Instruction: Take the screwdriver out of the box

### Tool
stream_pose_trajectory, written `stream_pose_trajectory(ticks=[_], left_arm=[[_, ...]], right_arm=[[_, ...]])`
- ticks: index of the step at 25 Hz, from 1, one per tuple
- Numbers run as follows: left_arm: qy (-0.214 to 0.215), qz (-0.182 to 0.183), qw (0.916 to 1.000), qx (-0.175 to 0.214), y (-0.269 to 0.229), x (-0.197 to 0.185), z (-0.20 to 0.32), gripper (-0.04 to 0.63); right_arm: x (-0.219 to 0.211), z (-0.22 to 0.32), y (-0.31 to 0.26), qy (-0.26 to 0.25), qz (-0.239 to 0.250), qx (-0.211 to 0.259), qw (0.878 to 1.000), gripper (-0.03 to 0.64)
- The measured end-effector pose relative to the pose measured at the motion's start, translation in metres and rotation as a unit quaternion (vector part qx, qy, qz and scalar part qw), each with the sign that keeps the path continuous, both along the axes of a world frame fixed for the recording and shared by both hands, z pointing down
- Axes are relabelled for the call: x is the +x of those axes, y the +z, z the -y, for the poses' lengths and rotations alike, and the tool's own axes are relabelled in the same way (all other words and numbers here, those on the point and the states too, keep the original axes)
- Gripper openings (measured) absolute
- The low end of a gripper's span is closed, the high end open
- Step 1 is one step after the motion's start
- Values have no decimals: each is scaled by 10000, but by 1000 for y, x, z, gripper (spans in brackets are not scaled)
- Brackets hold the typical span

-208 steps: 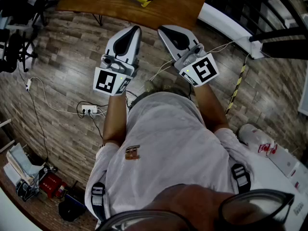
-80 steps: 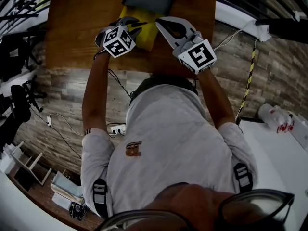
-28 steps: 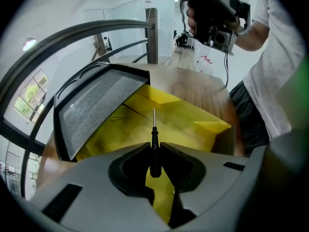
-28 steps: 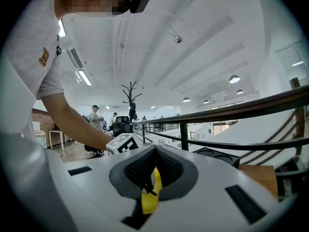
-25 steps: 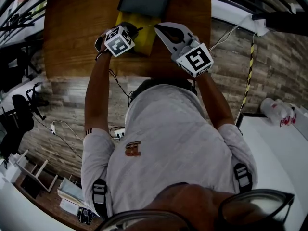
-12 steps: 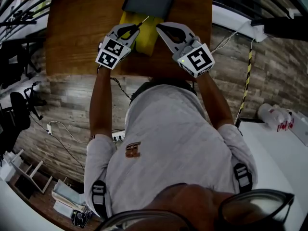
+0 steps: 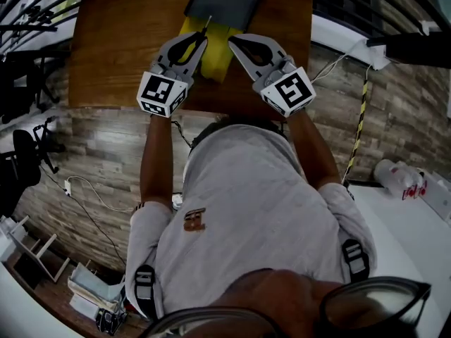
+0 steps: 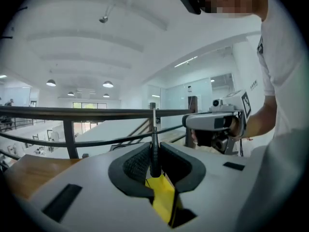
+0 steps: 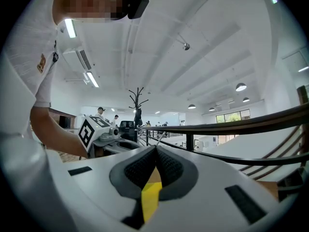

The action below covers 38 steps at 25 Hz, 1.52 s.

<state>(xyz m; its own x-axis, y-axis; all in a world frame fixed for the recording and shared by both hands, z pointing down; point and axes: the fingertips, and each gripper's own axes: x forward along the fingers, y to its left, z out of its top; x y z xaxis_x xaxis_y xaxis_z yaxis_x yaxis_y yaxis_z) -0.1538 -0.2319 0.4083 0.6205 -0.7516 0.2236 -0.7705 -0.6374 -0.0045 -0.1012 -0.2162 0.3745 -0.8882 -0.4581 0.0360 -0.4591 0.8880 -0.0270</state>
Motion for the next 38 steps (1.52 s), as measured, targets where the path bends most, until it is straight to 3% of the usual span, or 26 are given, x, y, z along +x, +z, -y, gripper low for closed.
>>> stream_pose_trajectory(ticks=[6,13,23,38], left_arm=[[-174,-745,9950,637,-40,7,-16,77],[-352,-1148,9874,1026,-63,11,-30,77],[-420,-1326,9822,1264,-75,7,-48,77],[-356,-1330,9824,1265,-75,16,-56,77]], right_arm=[[2,-7,-13,-39,219,-25,9997,32],[1,-17,-22,-61,389,40,9992,31],[-1,-30,-21,-59,379,61,9992,31],[6,-40,-20,-30,332,78,9994,31]])
